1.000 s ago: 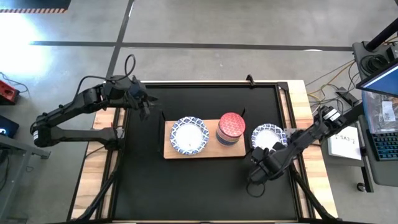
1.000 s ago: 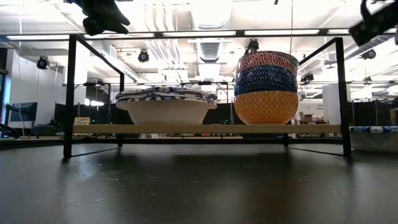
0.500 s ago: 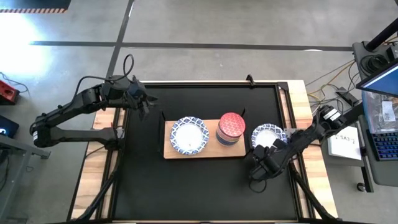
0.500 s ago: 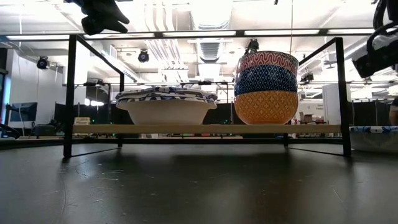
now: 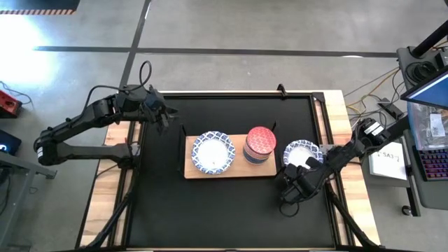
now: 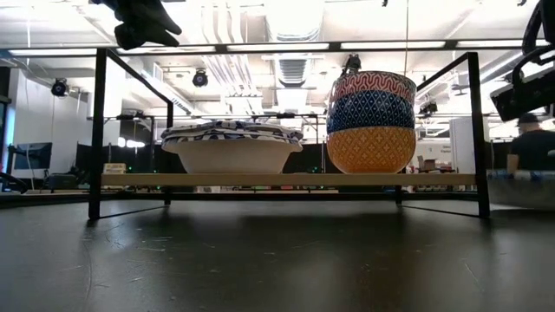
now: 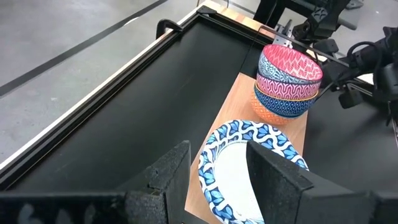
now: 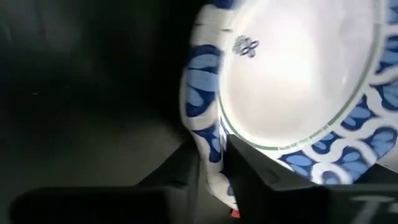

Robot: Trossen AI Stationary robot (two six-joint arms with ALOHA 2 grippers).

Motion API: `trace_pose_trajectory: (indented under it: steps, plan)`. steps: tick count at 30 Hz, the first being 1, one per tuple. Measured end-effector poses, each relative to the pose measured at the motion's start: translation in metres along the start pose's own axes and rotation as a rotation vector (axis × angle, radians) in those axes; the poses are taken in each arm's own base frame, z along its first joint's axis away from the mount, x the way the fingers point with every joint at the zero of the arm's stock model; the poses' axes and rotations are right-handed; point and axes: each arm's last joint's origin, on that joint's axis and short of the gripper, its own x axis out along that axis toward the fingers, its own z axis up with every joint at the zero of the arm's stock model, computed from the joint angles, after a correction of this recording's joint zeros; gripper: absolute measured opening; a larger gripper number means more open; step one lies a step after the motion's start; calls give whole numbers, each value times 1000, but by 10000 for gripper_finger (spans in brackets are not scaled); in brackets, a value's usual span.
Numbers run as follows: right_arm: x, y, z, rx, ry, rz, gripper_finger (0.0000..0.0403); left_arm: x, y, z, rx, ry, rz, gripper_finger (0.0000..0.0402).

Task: Place and stack bowls onto a shelf
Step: Stack the big white and blue patterned bowl on top of the big white and blue patterned bowl

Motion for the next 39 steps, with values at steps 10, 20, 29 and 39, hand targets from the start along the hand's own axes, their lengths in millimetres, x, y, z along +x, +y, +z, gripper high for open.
trace_pose_trajectory:
  steps: [10,20,29,39]
  plan:
    - [-17,0,3,-20,-54,-29,10,1,0,0,0,-2,3,139]
    - [-53,-20,11,111,-319,-272,9,3,0,1,-7,6,4,139]
    - [-88,-23,27,120,-533,-204,9,4,0,2,37,-6,2,139]
    - [-116,-34,52,57,-562,-188,9,4,-1,5,60,-34,-4,139]
